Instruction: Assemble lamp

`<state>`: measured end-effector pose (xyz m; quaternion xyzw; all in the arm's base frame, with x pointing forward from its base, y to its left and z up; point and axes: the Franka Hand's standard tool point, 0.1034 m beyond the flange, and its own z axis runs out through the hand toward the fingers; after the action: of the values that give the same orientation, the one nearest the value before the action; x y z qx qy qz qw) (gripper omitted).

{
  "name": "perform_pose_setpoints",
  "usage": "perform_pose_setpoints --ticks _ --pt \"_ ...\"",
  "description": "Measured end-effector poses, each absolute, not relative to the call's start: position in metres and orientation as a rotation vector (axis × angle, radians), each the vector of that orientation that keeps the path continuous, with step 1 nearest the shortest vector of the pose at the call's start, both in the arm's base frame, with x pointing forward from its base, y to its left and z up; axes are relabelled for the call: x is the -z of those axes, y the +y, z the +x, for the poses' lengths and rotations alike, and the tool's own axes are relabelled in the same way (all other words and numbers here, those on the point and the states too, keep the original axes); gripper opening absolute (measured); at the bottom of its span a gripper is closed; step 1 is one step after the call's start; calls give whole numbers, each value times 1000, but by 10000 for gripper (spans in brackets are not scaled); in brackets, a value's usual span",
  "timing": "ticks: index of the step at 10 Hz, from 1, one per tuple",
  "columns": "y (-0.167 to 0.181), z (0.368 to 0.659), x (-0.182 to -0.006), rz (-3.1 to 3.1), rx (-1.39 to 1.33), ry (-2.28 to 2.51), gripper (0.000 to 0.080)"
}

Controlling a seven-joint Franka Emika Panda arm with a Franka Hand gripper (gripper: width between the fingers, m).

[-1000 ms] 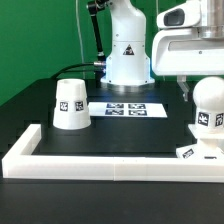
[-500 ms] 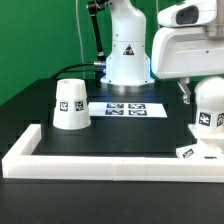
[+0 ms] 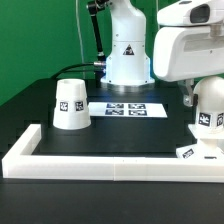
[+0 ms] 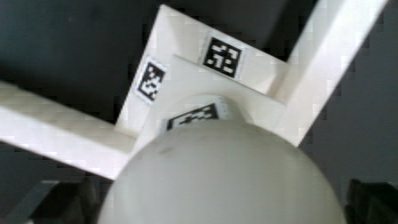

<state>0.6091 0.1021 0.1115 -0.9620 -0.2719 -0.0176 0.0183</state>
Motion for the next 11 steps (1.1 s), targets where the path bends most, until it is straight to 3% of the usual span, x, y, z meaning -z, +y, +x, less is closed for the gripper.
perform_pose_setpoints --ticks 8,9,11 --pt "99 615 -115 -2747 51 -1605 698" --pt "98 615 -115 -2751 51 -1599 576" --pt "98 615 -115 -2752 51 -1598 576"
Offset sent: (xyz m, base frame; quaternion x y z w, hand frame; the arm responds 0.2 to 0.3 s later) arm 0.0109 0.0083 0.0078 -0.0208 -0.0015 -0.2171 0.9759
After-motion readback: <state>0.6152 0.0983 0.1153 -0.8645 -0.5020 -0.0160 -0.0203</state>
